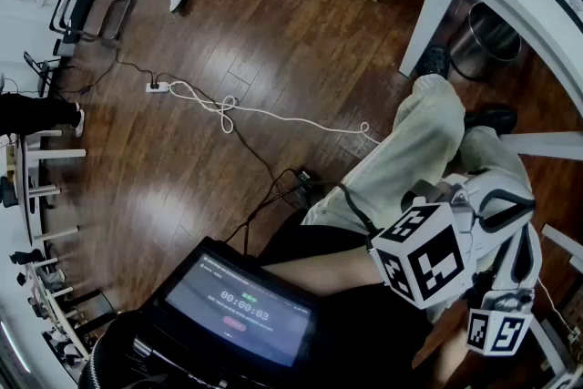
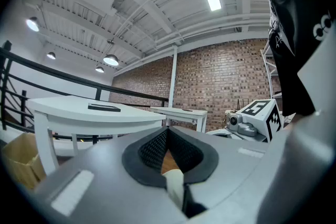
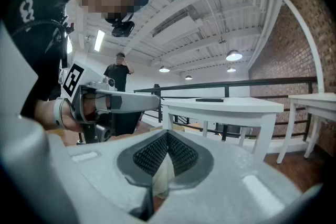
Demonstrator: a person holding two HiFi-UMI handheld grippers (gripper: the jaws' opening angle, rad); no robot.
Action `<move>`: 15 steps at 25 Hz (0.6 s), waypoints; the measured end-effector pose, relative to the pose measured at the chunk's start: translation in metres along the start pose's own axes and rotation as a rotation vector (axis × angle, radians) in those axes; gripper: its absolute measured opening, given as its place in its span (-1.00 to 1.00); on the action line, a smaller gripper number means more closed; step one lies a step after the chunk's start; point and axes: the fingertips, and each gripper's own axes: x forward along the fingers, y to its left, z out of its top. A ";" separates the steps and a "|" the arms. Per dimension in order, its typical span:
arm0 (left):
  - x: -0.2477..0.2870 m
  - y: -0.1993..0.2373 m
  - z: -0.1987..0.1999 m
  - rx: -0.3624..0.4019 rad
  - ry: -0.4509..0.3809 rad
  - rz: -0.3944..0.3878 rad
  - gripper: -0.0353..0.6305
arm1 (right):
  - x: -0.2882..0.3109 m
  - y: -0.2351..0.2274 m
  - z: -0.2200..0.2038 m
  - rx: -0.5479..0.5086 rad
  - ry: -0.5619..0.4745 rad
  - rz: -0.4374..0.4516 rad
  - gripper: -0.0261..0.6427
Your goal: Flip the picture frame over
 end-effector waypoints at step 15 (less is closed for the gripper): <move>0.018 0.055 0.022 -0.010 -0.037 0.077 -0.84 | 0.039 -0.035 0.028 -0.034 0.001 0.036 -0.94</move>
